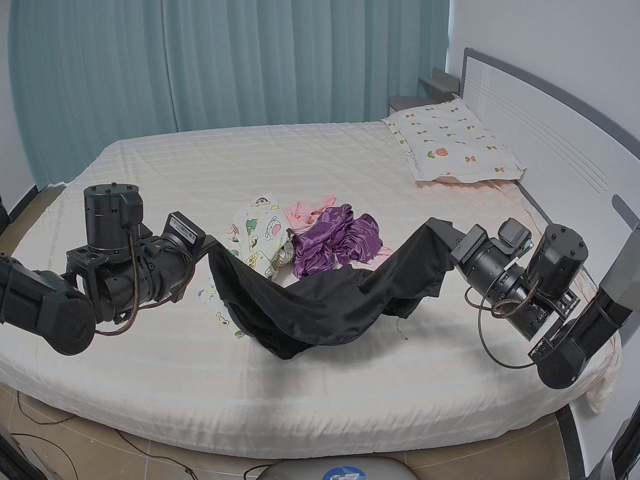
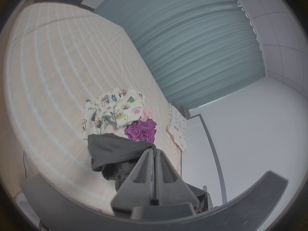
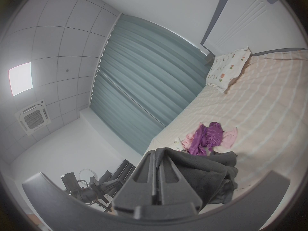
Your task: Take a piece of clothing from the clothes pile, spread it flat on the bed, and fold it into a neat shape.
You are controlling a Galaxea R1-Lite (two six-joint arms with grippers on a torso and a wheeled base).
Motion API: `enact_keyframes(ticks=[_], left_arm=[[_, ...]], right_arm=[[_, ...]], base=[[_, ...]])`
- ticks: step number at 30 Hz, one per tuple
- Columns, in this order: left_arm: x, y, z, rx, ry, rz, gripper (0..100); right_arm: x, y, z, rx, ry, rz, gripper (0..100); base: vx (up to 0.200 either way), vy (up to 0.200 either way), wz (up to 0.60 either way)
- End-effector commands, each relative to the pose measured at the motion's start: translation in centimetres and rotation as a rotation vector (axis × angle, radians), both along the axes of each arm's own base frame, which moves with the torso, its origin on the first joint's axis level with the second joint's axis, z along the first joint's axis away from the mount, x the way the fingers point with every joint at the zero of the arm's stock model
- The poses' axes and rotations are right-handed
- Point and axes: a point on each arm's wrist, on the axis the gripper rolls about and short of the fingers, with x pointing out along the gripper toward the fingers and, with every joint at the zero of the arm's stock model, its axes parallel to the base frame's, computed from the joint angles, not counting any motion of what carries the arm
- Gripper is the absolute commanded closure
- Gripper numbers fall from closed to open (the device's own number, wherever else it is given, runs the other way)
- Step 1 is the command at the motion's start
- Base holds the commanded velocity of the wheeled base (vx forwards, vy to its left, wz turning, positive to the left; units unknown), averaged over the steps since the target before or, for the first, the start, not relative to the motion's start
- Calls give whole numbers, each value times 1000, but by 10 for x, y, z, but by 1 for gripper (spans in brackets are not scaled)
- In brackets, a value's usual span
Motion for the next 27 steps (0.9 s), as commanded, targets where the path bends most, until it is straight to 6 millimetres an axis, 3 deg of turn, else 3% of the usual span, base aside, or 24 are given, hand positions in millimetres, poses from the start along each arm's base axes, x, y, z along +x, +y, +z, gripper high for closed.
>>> enact_keyframes(ticks=[1, 10, 17, 27], left_arm=[[0, 6, 8, -10, -30, 20, 100], [-9, 16, 27, -28, -90, 45, 100], [-18, 23, 41, -40, -134, 58, 100], [-21, 32, 51, -45, -170, 83, 100]], right_arm=[[3, 3, 11, 19, -52, 3, 100], [0, 15, 31, -17, -151, 23, 100], [-17, 29, 50, -19, -185, 81, 100], [-17, 34, 65, -39, -225, 83, 100]], base=[[0, 200, 0], [0, 200, 0], [0, 200, 0], [0, 200, 0]])
